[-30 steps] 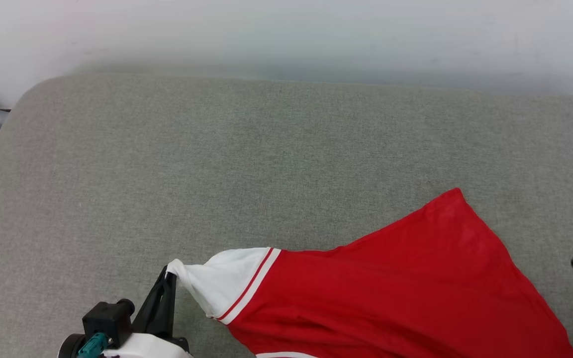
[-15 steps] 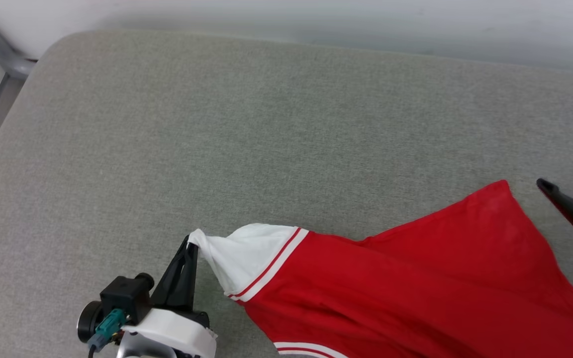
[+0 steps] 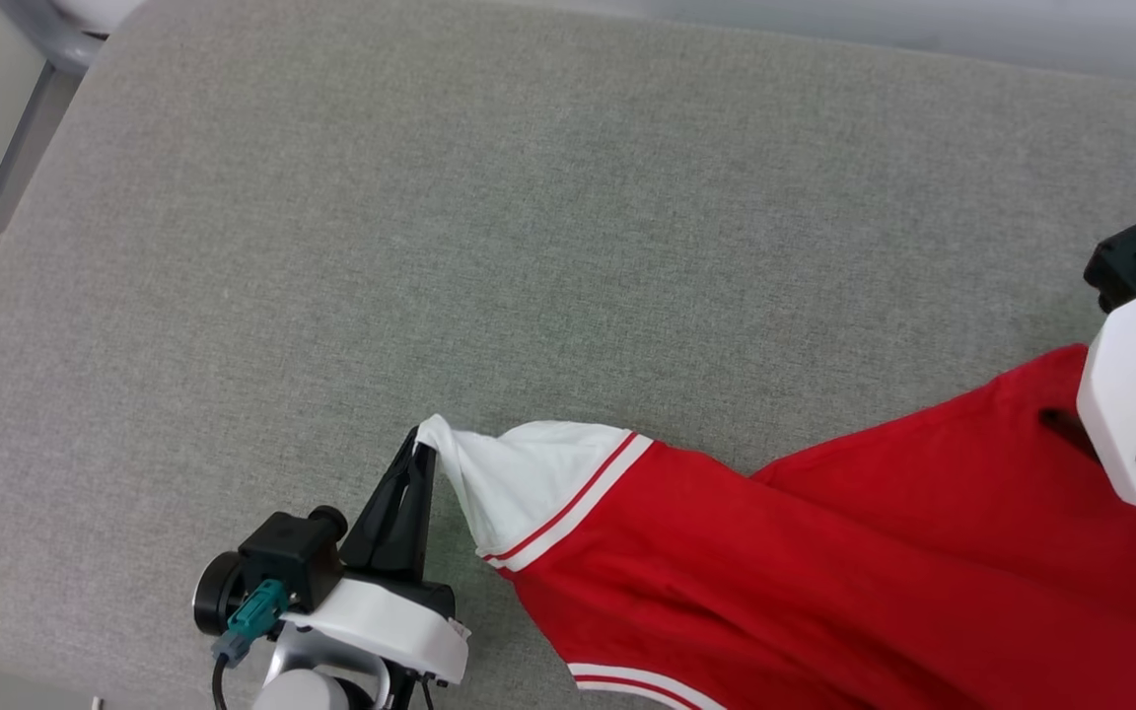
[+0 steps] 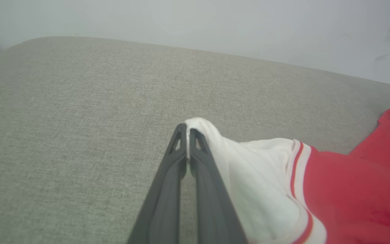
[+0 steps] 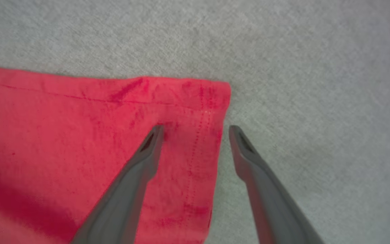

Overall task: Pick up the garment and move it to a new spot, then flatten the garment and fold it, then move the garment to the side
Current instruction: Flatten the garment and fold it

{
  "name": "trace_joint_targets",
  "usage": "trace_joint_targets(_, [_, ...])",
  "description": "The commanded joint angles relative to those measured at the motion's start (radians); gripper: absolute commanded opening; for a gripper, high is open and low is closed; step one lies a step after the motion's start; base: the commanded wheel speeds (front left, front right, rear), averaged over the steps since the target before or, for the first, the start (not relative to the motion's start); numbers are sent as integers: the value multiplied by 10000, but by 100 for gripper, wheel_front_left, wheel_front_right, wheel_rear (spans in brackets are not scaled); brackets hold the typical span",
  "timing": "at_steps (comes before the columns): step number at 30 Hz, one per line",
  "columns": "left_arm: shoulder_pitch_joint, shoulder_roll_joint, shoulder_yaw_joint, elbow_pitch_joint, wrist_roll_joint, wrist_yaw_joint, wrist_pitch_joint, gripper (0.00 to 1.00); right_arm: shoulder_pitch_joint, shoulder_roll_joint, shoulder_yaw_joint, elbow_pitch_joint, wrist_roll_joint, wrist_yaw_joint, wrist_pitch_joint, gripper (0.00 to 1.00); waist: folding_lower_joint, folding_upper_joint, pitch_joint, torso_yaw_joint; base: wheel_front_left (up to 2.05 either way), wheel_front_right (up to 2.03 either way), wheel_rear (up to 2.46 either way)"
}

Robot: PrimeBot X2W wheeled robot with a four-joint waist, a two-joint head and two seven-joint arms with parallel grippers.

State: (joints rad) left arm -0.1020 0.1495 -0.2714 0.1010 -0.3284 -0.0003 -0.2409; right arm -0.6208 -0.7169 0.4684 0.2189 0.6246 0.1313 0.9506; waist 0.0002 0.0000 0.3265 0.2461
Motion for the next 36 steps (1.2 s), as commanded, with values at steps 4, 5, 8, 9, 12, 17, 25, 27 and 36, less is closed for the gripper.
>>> trace_joint_targets(4, [-303, -86, -65, 102, 82, -54, -88, 0, -170, 111, 739, 943, -98, -11, -364, 100, -2, 0, 223, 153, 0, 0, 0])
trace_joint_targets(5, [-317, -98, -76, 126, 87, -64, -100, 0, -59, 130, 984, 1140, -54, -10, -388, 100, -2, 0, 235, 169, 0, 0, 0])
trace_joint_targets(8, [-343, -119, -93, 191, 81, -55, -120, 0, 247, 184, 1554, 1539, 219, -7, -606, 100, -2, 0, 245, 182, 0, 0, 0])
trace_joint_targets(9, [-343, -121, -83, 212, 75, -47, -133, 0, 291, 199, 1714, 1591, 343, 9, -715, 100, -2, 0, 236, 175, 0, 0, 0])
trace_joint_targets(12, [-294, -96, -44, 273, 46, -1, -160, 0, 222, 226, 2037, 1630, 484, 9, -1267, 0, -2, 0, 164, 101, 0, 0, 0])
trace_joint_targets(17, [-142, 76, 46, 478, -20, 7, -180, 0, -247, 79, 2019, 1559, 836, -10, -2796, 0, -2, 0, -352, -183, 0, 0, 0])
trace_joint_targets(25, [-16, 386, 148, 324, 90, 104, -180, 0, 8, 108, 1365, 1187, 1235, -10, -4562, 0, -2, 0, -1263, -548, 0, 0, 0])
trace_joint_targets(27, [0, 482, 216, 189, 76, 156, -183, 0, 183, 30, 1129, 979, 1271, -10, -4976, 0, -2, 0, -1502, -645, 0, 0, 0])
trace_joint_targets(36, [-1068, 1094, 498, -628, 261, 45, -26, 0, 667, 232, -20, -439, 1002, -10, -5831, 0, -2, 0, -2284, -1154, 0, 0, 0])
